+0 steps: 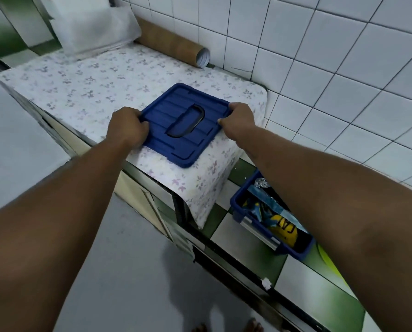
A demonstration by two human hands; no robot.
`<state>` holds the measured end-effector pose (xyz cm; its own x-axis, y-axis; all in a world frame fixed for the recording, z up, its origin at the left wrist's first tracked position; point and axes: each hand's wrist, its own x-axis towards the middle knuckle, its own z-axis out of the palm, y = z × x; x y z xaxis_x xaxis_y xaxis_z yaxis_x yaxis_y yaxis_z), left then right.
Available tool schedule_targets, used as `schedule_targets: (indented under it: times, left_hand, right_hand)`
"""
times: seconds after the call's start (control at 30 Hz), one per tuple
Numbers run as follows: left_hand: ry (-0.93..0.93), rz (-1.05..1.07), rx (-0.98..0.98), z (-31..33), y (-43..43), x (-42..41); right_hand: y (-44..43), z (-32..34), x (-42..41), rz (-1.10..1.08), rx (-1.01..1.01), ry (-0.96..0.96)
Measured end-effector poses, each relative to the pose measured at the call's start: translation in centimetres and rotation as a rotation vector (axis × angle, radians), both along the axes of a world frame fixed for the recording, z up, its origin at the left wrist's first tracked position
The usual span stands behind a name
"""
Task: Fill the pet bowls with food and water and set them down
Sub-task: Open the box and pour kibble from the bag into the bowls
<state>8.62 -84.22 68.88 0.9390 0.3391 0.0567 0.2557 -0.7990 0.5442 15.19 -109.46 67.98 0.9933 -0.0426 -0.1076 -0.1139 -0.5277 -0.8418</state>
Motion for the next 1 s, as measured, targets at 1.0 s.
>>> schedule_targets:
  times: [1.0]
  left_hand:
    - [-0.007, -0.757, -0.056, -3.0, -26.6, -6.4]
  right_hand:
    - [-21.9, -1.2, -17.2, -0.312, -0.227, -0.076]
